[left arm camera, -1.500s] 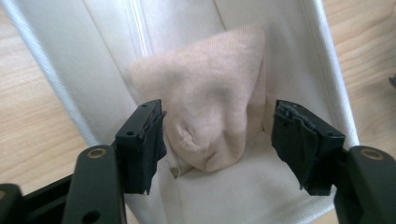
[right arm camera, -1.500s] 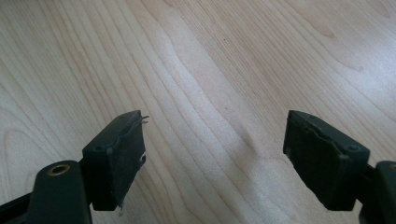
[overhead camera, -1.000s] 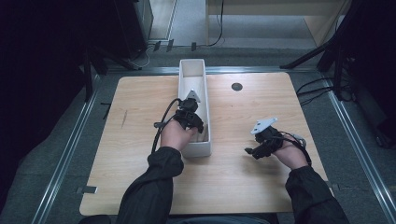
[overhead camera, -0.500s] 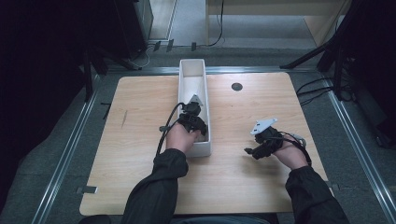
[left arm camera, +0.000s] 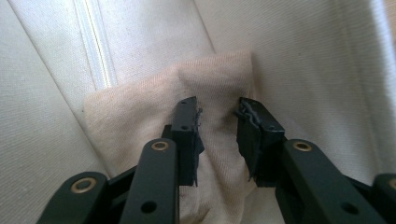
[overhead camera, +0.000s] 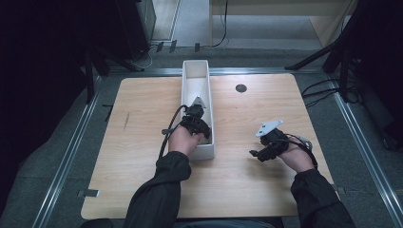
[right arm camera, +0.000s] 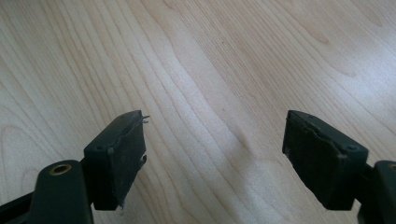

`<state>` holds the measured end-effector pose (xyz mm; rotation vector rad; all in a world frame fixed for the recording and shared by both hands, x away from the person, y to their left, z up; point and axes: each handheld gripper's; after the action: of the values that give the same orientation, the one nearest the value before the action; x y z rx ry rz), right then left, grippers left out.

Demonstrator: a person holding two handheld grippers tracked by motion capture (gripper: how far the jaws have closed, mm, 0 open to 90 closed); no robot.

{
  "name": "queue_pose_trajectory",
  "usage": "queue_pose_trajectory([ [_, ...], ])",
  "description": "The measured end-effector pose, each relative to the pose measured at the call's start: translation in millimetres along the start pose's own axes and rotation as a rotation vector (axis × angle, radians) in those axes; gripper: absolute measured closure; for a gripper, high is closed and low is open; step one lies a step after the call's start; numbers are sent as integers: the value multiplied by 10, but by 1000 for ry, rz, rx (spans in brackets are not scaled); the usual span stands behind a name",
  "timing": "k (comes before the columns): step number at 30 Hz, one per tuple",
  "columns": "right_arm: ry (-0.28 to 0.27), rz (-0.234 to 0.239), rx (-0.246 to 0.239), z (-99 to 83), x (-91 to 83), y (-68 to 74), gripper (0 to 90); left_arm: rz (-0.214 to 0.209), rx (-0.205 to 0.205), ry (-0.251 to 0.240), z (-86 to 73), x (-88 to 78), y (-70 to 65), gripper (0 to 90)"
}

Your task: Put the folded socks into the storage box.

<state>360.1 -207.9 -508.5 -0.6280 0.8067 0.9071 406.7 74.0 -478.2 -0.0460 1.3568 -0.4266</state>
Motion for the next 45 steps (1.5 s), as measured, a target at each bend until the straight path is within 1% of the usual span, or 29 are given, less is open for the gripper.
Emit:
queue_pose_trajectory([
  [2, -1, -2, 7, -2, -3, -2, 214, 1, 6, 1, -7, -23, 1, 653],
  [3, 1, -3, 11, -3, -4, -3, 214, 3, 9, -8, -13, -45, -5, 648],
  [4, 1, -2, 10, -4, -2, -6, 214, 9, 7, -20, -20, -81, -11, 646],
  [8, 1, 0, 3, -3, 6, -5, 214, 7, 10, -30, -33, -190, -8, 616],
  [10, 3, 1, 3, -3, 8, -2, 214, 0, 19, -43, -41, -265, -13, 607],
  [13, 3, -1, 0, -1, 10, -2, 214, -24, 30, -48, -46, -370, -30, 588],
  [14, 5, 1, 1, -2, 9, 1, 214, -24, 32, -53, -48, -394, -33, 580],
  [16, 6, 1, -1, -2, 7, 1, 214, -29, 40, -54, -51, -457, -32, 569],
  [19, 6, 3, 1, -2, 10, 3, 214, -34, 48, -45, -60, -522, -26, 524],
  [22, 6, 2, 0, -3, 11, 1, 214, -56, 68, -41, -78, -596, -22, 490],
  [26, 7, 3, -1, -5, 10, 0, 214, -51, 91, -47, -102, -708, -7, 437],
  [28, 7, 3, -1, -6, 10, -1, 214, -60, 96, -51, -119, -765, 18, 422],
  [31, 7, 4, -1, -6, 11, -1, 214, -89, 97, -54, -145, -833, 76, 400],
  [34, 8, 4, -1, -6, 11, 2, 214, -75, 100, -61, -176, -907, 134, 391],
  [36, 10, 5, 2, -6, 9, 5, 214, -75, 93, -66, -191, -947, 176, 388],
  [38, 9, 3, -2, -7, 12, 1, 214, -62, 88, -81, -211, -994, 235, 387],
  [41, 11, 5, 0, -7, 11, 4, 214, -69, 94, -85, -240, -1047, 318, 385],
  [43, 10, 3, -3, -8, 12, 1, 214, -68, 94, -87, -262, -1082, 362, 381],
  [45, 11, 5, -2, -8, 13, 2, 214, -61, 104, -91, -287, -1108, 401, 372],
])
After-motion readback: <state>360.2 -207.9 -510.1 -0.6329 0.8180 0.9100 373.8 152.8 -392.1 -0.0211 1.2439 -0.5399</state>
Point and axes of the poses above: each handheld gripper's, and its own axes: x roughly forward along the jaws, z roughly out of its top, y roughly to its left, and after that the axes turned 1 degree about -x, right-handed
